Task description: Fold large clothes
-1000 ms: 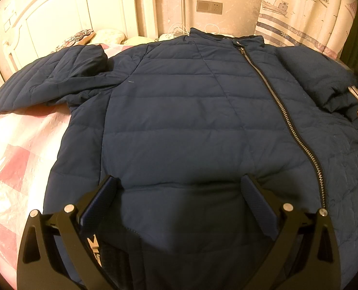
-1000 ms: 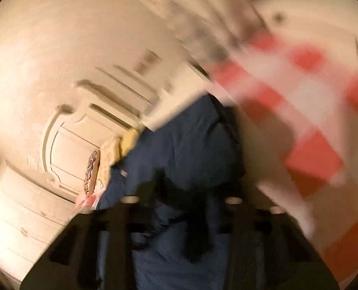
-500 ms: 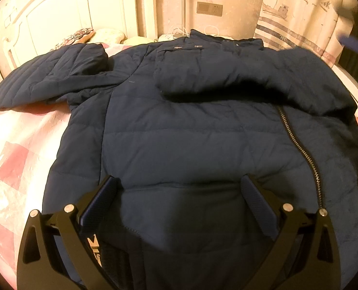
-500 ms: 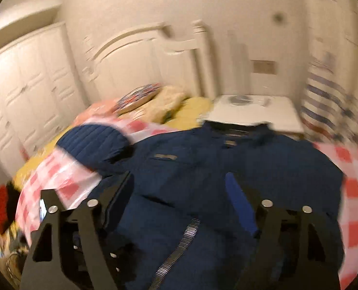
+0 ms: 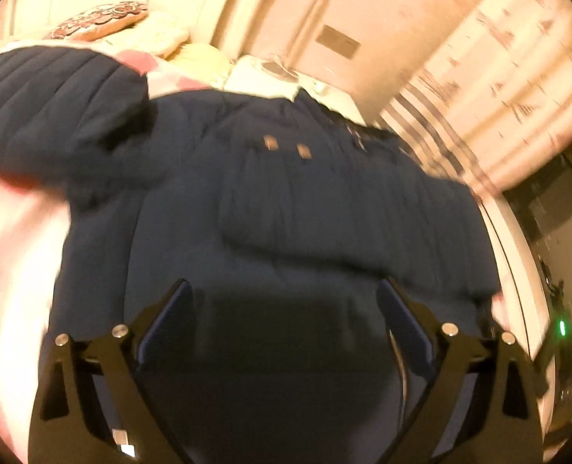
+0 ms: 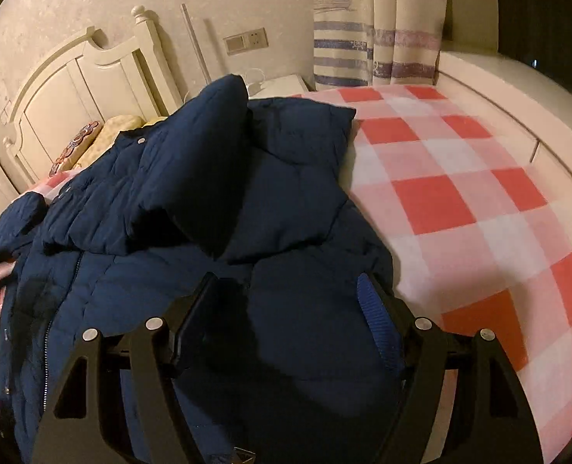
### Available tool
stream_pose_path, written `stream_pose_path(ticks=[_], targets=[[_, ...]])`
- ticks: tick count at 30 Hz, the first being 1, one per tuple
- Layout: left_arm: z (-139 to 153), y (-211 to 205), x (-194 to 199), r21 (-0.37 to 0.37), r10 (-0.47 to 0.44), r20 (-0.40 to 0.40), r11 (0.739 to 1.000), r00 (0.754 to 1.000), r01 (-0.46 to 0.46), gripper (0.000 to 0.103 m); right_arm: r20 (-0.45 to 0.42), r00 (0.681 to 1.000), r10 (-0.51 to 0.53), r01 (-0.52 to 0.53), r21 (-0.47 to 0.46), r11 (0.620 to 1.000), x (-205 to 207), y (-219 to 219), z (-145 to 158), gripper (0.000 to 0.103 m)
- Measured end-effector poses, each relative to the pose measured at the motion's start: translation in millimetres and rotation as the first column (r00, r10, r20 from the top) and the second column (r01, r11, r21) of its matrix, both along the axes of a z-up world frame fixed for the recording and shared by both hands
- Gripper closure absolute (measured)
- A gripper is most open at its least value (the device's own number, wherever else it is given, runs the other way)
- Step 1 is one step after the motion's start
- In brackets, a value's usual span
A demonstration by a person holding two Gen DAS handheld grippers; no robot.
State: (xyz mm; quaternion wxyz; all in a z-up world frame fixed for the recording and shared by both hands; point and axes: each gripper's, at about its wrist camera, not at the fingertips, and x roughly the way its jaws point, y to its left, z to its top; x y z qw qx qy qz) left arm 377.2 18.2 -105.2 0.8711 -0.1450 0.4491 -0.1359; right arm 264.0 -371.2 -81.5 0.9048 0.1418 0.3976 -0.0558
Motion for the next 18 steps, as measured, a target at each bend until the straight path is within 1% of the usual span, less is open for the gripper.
stream_pose_path(ticks=[3, 4, 5, 6, 7, 8, 9, 10, 12, 15, 16, 17, 18], targets=[[-10.9, -7.4, 33.9, 0.09, 0.055, -0.025, 0.994, 0.998, -0.053, 0.018, -0.009, 1.0, 0.004, -0.004, 0.0, 1.0, 5.7, 3.8, -1.6, 0.03], [-21.8, -10.8, 47.6, 0.111, 0.073, -0.058, 0.992, 0.996, -0.066, 0.023, -0.005, 1.0, 0.004, -0.004, 0.015, 1.0, 5.1, 1.1, -2.0, 0.03], [-27.5, -11.8, 52.7, 0.113, 0.083, -0.066, 0.991, 0.994, -0.075, 0.024, -0.002, 1.0, 0.004, -0.004, 0.031, 1.0, 4.8, -2.9, -3.3, 0.03], [-26.8, -15.6, 53.4, 0.123, 0.096, -0.03, 0.988, 0.995, -0.092, 0.034, 0.002, 1.0, 0.004, -0.004, 0.041, 0.999, 4.4, -3.2, -2.4, 0.03], [-25.8, -21.2, 54.7, 0.115, 0.065, -0.024, 0.991, 0.998, -0.062, 0.064, 0.004, 1.0, 0.003, -0.003, 0.052, 0.999, 4.2, -4.9, -2.6, 0.03], [-20.3, -28.1, 51.9, 0.169, 0.074, -0.008, 0.983, 0.997, -0.071, 0.08, 0.004, 1.0, 0.002, -0.003, 0.057, 0.998, 4.0, -5.3, -2.5, 0.03], [-11.9, -31.7, 46.8, 0.216, 0.087, 0.03, 0.972, 0.996, -0.092, 0.089, 0.004, 1.0, 0.002, -0.002, 0.058, 0.998, 3.0, -4.2, -1.8, 0.03], [-3.8, -32.1, 44.0, 0.219, 0.076, 0.061, 0.972, 0.995, -0.088, 0.092, 0.002, 1.0, 0.002, -0.003, 0.057, 0.998, 3.1, -3.8, -1.5, 0.03], [21.0, -26.8, 34.8, 0.19, 0.065, 0.131, 0.978, 0.989, -0.09, 0.094, 0.0, 1.0, 0.003, -0.003, 0.054, 0.999, 3.4, -3.1, -1.3, 0.029], [61.6, -6.8, 27.3, 0.18, 0.118, 0.215, 0.971, 0.969, -0.159, 0.095, 0.002, 1.0, 0.003, -0.003, 0.059, 0.998, 2.9, -3.3, -1.0, 0.03], [72.9, 3.6, 25.8, 0.187, 0.138, 0.236, 0.965, 0.962, -0.185, 0.095, 0.002, 1.0, 0.003, -0.003, 0.06, 0.998, 3.1, -3.6, -1.1, 0.03], [77.5, 10.1, 27.2, 0.199, 0.144, 0.241, 0.96, 0.96, -0.194, 0.095, 0.002, 1.0, 0.003, -0.003, 0.06, 0.998, 3.4, -3.8, -1.3, 0.03], [78.9, 14.8, 29.4, 0.215, 0.134, 0.233, 0.959, 0.963, -0.186, 0.095, 0.002, 1.0, 0.004, -0.004, 0.059, 0.998, 3.0, -3.1, -1.1, 0.03]])
